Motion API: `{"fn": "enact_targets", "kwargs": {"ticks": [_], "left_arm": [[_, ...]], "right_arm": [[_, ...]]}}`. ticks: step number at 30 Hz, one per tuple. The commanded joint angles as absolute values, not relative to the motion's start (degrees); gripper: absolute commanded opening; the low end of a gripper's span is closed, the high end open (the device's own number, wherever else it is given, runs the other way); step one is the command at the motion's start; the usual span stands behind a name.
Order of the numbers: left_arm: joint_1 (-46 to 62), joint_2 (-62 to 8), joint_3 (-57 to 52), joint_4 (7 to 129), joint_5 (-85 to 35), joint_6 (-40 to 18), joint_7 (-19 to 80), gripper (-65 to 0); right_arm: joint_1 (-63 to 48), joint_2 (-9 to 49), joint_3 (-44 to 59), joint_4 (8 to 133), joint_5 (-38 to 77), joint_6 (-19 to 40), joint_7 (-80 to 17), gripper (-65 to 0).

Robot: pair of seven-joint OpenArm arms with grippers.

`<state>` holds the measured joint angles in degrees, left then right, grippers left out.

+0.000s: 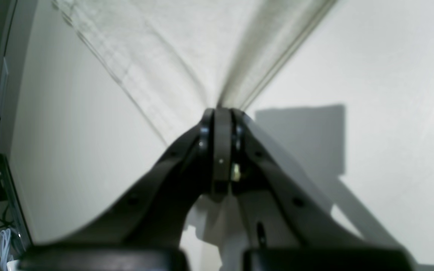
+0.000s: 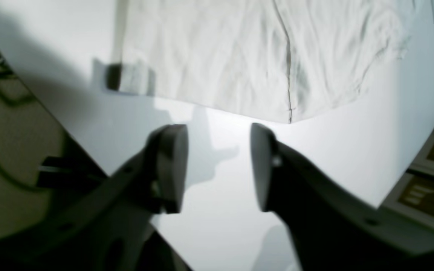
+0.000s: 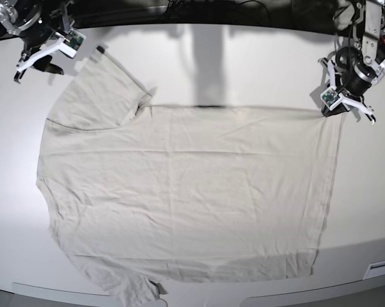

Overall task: Fold the T-shirt properly
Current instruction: 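Move both grippers down to the shirt's shoulder corners, then grasp the shoulder edges with both grippers and lift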

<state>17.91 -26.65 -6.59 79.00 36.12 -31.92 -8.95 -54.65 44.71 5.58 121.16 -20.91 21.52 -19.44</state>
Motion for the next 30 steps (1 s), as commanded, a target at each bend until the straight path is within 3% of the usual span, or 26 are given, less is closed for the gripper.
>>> {"fn": "enact_targets", "kwargs": {"ticks": [1, 12, 16, 30], "left_arm": [[18.31, -27.31, -6.63, 79.11, 36.84, -33.45, -7.66, -65.0], [18.26, -27.33, -6.63, 79.11, 36.82, -33.45, -7.7, -65.0], [18.24, -27.33, -6.63, 79.11, 36.38, -33.43, -7.7, -65.0], [18.26, -27.35, -6.63, 79.11, 36.38, -33.45, -7.66, -65.0]], "right_arm": [[-55.07, 46.22, 5.98, 121.84, -21.04, 20.95, -18.85, -34.3], [-48.51, 48.93, 5.91, 110.26, -21.12, 21.1, -10.59, -33.7], [-44.51, 49.54, 5.08, 105.45, -24.62, 25.32, -4.86, -33.7], [-25.28, 50.33, -17.04, 94.28, -28.34, 25.19, -8.95, -33.8]]}}
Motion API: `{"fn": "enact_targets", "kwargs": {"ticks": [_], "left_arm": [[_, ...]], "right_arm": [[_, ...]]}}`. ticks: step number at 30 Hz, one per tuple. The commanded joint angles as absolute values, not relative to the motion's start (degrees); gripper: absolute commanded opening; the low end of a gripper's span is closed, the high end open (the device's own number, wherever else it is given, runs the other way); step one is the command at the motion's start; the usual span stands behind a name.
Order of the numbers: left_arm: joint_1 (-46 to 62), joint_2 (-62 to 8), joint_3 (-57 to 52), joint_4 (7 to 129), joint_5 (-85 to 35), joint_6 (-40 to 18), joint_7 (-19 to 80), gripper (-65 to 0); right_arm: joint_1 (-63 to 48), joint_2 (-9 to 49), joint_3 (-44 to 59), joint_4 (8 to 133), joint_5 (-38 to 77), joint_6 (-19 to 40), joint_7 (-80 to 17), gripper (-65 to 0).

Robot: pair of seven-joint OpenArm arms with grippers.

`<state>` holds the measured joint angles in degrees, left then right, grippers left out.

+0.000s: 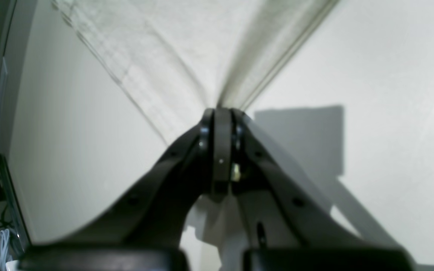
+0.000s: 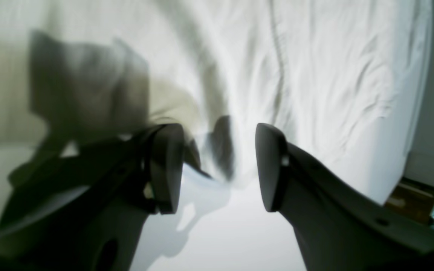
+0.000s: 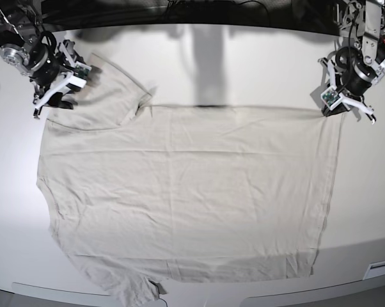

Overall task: Fold the T-shirt properly
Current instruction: 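Grasp the shoulder edges with both grippers and lift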

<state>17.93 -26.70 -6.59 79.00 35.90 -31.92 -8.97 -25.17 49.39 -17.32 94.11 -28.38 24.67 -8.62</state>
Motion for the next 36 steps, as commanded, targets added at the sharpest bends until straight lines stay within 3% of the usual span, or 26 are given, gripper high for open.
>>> {"fn": "enact_targets", "kwargs": {"ticks": [1, 4, 16, 22, 29, 36], "left_arm": [[18.26, -27.35, -6.63, 79.11, 36.38, -33.45, -7.66, -65.0], [18.28, -27.35, -6.63, 79.11, 36.38, -33.47, -7.66, -65.0], [18.28, -27.35, -6.63, 79.11, 34.92, -33.47, -7.27, -65.0], [18.94, -27.55, -6.63, 79.22, 30.26, -33.65, -7.31, -65.0], [25.87, -30.65, -6.76, 85.56, 21.39, -33.58, -7.22, -65.0], [32.45, -30.96, -13.02, 94.91, 16.03, -33.36, -0.67, -65.0]], "right_arm": [[-24.23, 50.35, -18.2, 93.67, -28.32, 25.19, -9.13, -33.8], [-21.67, 50.33, -20.95, 91.46, -28.34, 25.19, -9.34, -35.2], [-19.05, 50.33, -22.94, 89.38, -27.09, 24.93, -10.85, -65.0], [-19.16, 51.31, -22.94, 90.65, -21.89, 23.09, -12.29, -65.0], [-19.33, 59.59, -22.83, 93.78, -4.62, 23.16, -15.27, -65.0], [-25.65, 61.78, -22.83, 98.17, -4.75, 23.09, -15.73, -65.0]]}}
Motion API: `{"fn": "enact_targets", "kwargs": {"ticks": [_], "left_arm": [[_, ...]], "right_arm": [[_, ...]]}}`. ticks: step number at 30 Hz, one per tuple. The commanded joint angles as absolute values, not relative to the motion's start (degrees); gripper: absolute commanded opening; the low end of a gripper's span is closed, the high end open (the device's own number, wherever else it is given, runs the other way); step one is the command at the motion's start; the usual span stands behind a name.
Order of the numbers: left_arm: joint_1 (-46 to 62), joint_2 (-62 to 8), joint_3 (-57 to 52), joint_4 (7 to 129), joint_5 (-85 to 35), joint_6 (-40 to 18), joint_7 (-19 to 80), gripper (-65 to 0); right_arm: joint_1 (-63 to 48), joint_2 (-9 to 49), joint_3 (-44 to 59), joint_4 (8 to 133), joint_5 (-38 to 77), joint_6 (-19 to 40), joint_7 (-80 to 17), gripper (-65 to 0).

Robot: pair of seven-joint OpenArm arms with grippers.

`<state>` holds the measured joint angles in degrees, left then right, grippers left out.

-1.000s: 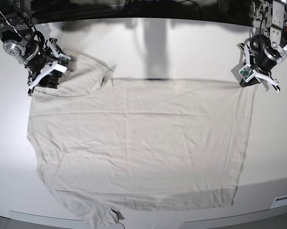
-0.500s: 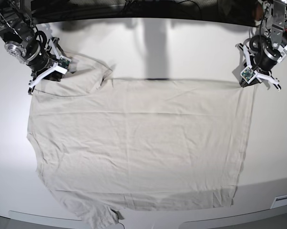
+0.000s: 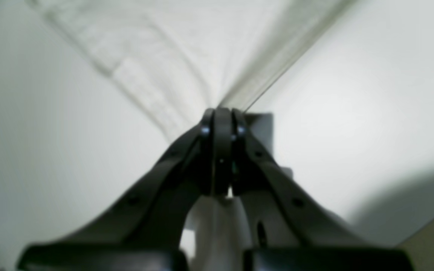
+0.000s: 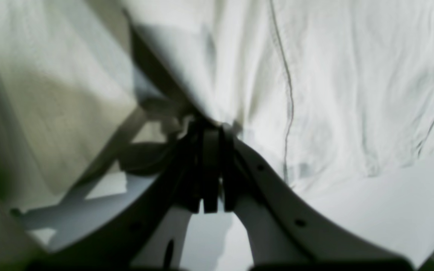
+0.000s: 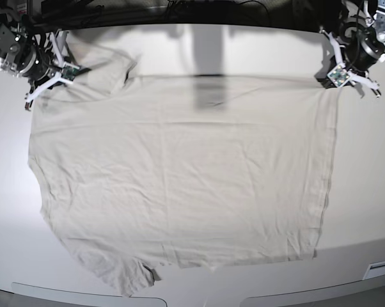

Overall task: Fold the T-shirt properly
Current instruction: 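Grasp the shoulder edges with both grippers and lift, then drag the held shoulder edge toward the hem with both grippers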

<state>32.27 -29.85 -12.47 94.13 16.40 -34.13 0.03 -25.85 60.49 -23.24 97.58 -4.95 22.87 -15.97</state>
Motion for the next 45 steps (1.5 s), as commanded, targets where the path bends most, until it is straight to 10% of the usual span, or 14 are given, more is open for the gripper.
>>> {"fn": "enact_targets", "kwargs": {"ticks": [1, 23, 45], "left_arm": [[33.5, -30.85, -14.35, 95.88, 15.16, -33.34, -0.64, -65.0], [46.83, -22.22, -30.39, 102.5, 13.41, -33.43, -8.25, -65.0], [39.16, -22.24, -30.3, 105.43, 13.41, -33.23, -10.17, -65.0]], "right_arm": [[-26.85, 61.76, -22.83, 98.72, -5.37, 23.09, -15.68, -65.0], [-51.24, 61.91, -22.39, 113.47, -25.17, -7.64, -22.68, -65.0], [-51.16, 61.89, -3.33, 120.46, -15.59, -7.51, -20.75, -65.0]]}}
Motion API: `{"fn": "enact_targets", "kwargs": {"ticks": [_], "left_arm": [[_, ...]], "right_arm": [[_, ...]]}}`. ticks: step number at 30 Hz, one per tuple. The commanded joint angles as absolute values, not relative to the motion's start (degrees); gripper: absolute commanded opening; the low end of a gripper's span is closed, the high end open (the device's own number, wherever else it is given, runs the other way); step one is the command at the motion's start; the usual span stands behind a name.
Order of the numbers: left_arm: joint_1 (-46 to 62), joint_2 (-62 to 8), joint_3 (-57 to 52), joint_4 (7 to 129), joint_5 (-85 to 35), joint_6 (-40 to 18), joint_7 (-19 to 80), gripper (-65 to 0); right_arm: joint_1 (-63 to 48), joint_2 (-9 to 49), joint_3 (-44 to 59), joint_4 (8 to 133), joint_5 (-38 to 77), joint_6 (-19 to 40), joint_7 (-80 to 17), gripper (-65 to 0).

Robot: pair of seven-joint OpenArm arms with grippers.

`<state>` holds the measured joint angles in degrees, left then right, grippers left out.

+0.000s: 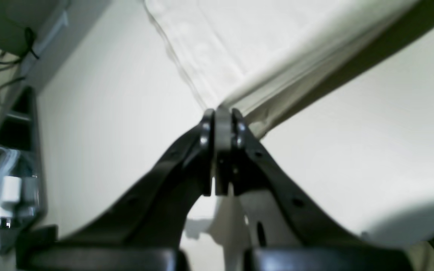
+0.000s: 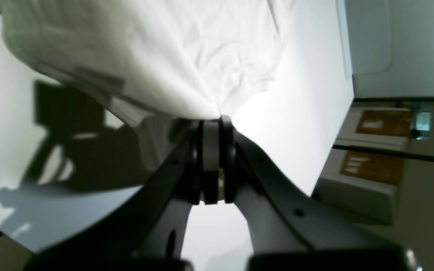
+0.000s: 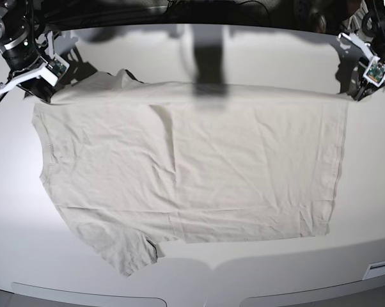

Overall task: Fold the T-shirt properly
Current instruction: 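Drag the held shoulder edge toward the hem with both grippers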

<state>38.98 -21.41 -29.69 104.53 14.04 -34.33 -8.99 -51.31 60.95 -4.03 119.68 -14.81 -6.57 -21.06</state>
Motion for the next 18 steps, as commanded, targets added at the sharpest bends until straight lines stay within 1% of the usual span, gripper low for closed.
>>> {"fn": "enact_targets", "kwargs": {"ticks": [1, 6, 14, 16, 18], "left_arm": [[38.22, -22.22, -30.28, 105.43, 13.41, -33.23, -9.67, -65.0], [33.54, -22.24, -30.28, 104.33, 13.41, -33.23, -5.32, -65.0], [26.61, -22.22, -28.64, 94.06, 13.45, -33.26, -6.11, -65.0], [24.6, -22.24, -28.27, 92.47, 13.43, -33.3, -6.2, -65.0], [22.7, -22.24, -27.55, 91.5, 13.45, -33.43, -6.04, -65.0]], "right_arm": [[-50.81, 61.87, -3.33, 120.46, -15.51, -7.53, -20.56, -65.0], [-46.94, 61.73, -3.36, 120.05, -11.11, -7.46, -19.7, -65.0], [-41.65, 61.71, -3.4, 116.16, -7.75, -5.8, -17.04, -65.0], [-40.49, 61.65, -3.4, 115.28, -5.39, -5.61, -16.34, -65.0], [-39.11, 61.23, -3.49, 114.28, -3.97, -4.08, -15.68, -65.0]]}}
